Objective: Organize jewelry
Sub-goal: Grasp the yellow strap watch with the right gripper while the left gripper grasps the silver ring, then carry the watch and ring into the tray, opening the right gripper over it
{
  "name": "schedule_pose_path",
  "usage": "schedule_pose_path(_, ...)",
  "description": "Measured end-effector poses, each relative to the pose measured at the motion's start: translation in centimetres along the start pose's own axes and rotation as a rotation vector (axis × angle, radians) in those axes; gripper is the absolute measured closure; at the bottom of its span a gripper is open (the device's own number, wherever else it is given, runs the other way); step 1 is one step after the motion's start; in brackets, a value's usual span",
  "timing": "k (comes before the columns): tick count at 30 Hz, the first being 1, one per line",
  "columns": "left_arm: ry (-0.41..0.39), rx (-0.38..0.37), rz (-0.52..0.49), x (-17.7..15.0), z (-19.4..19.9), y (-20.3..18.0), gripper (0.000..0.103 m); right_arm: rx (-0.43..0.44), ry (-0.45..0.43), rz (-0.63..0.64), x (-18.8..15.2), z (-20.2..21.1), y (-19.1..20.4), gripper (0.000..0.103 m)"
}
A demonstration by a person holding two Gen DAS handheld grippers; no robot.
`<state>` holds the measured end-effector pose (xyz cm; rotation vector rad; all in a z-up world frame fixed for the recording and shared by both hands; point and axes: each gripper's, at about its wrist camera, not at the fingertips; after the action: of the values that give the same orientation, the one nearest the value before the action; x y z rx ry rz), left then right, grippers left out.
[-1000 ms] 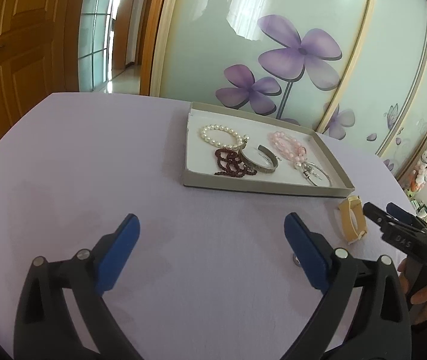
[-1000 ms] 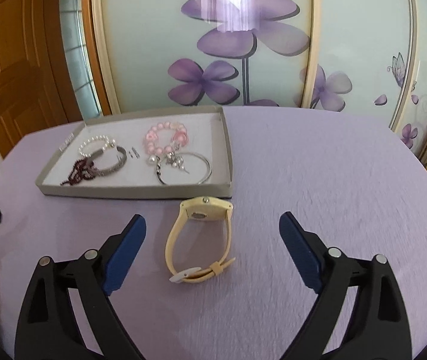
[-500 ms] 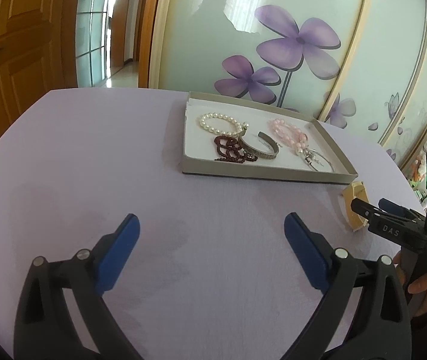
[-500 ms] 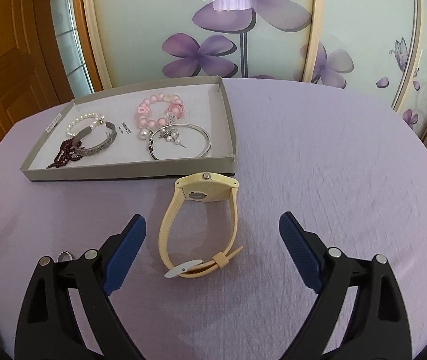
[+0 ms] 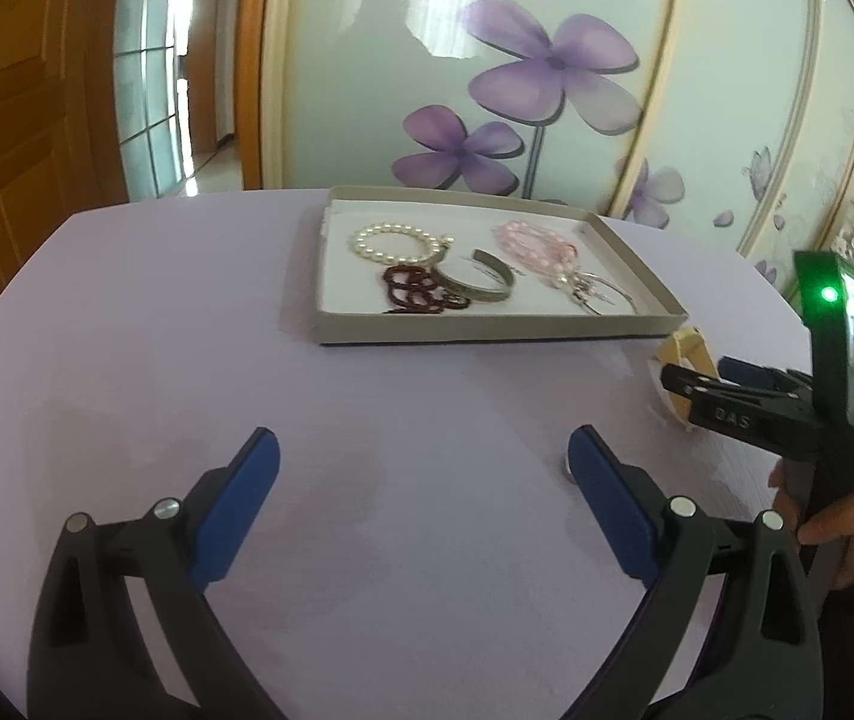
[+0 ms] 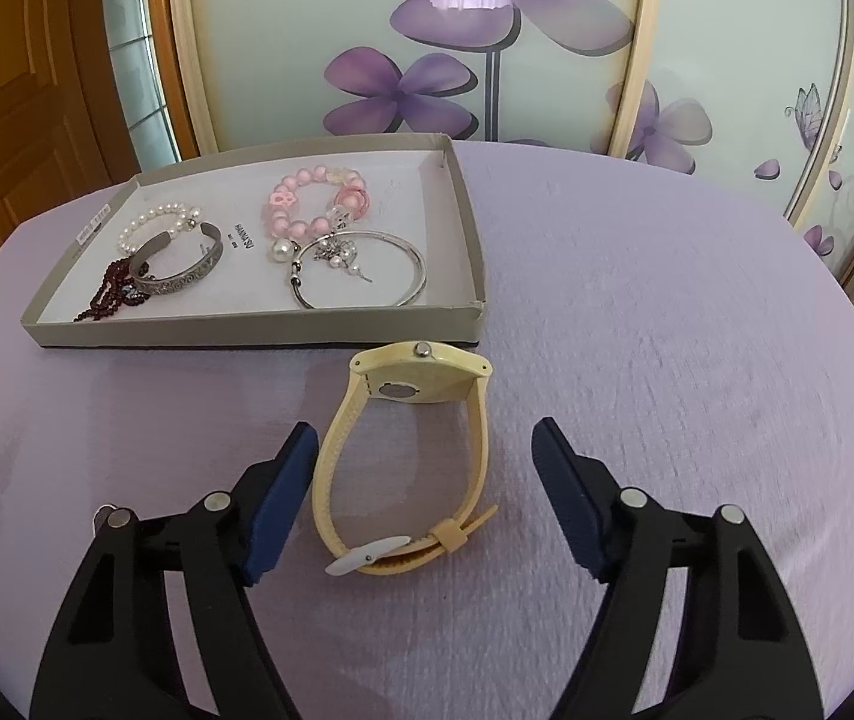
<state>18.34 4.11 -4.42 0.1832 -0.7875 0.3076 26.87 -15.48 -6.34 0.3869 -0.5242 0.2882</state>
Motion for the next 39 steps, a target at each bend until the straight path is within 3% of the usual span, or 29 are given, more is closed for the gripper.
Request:
schedule_pose_path(2, -0.003, -0.011, -0.022, -0.1, 0.1, -0.6, 0.006, 0.011, 0.004, 0.006, -0.1, -0.1, 0.0, 0.042)
schedule_pose_path(3, -0.003, -0.016, -0.03, -0.1, 0.2, -0.9, 0.006, 0.032, 0.008, -0.001, -0.2, -0.2, -0.1, 0.059)
schedule_pose_path(5, -0.002, -0.028, -0.05, -0.2, 0.2, -1.6, 0.006, 0.065, -0.004, -0.035, -0.2, 0.2, -0.6, 0.065)
schedule_pose_path(13, 0.009, -0.059, -0.18, -0.9, -0.2, -5.8, 0.018, 0.178, -0.137, -0.152, -0.8, 3.2, -3.5, 0.066)
schedule_pose_path(19, 0.048, -0.035, -0.277, -1.1, -2.1, -9.2, 0.033, 0.207, -0.13, -0.179, -0.9, 2.7, -4.1, 0.066)
schedule_pose_path(21, 0.069, -0.024, -0.296, -1.1, -2.9, -10.1, 0.043, 0.215, -0.128, -0.19, -1.0, 2.5, -4.2, 0.066)
schedule_pose_path(24, 0.096, -0.013, -0.302, -1.3, -3.9, -10.9, 0.054, 0.233, -0.125, -0.211, -1.0, 2.5, -4.7, 0.066)
schedule_pose_path(31, 0.097, -0.036, -0.291, -1.6, -4.2, -11.1, 0.066, 0.258, -0.119, -0.222, -1.1, 2.5, -4.9, 0.065)
schedule_pose_path(33, 0.092, -0.04, -0.292, -1.6, -4.1, -11.2, 0.081, 0.259, -0.12, -0.218, -1.1, 2.6, -4.8, 0.065)
schedule_pose_path(39, 0.104, -0.048, -0.271, -1.5, -4.0, -10.0, 0.081, 0.253, -0.115, -0.202, -0.9, 3.0, -4.3, 0.065)
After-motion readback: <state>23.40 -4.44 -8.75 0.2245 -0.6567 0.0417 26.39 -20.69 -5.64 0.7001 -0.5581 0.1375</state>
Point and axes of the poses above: each gripper's, at about its wrist camera, not at the fingertips, and z roughly against the way its jaws point, y to its left, x to its top, and after that the axes turned 15 degrees about x, right-handed
